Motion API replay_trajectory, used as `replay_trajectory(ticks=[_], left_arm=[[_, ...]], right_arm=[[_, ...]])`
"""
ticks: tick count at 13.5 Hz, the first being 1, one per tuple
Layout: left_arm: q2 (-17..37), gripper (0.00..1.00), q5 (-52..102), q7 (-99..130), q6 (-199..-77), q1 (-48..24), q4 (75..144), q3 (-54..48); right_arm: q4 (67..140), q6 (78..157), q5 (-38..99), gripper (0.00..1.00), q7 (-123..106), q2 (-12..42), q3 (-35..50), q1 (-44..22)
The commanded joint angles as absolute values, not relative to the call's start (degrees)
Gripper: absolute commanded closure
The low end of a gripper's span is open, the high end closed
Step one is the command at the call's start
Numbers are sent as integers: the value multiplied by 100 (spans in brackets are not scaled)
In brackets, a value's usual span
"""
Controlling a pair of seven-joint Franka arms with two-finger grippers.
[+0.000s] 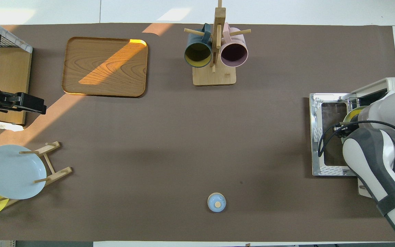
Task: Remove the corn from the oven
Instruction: 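Grasp the green plate with corn and pull it out with the right gripper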
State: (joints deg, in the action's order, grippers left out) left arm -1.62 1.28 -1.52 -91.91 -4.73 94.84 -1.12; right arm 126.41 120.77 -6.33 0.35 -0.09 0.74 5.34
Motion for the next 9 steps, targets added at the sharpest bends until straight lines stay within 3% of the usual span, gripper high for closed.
replay_trajectory(ticks=[1,5,9], left_arm=[[-325,0,18,-88,-9264,-404,9659,-176],[-325,0,18,-88,-9272,-404,9659,-176],[-325,0,18,-88,-9272,-404,9668,-176]], right_arm=[[12378,11832,-782,100,-18,61,132,-50],[11025,10707,-1159,100,963,631,149,-1131],[10269,10285,-1160,100,2131,1140,150,-2264]])
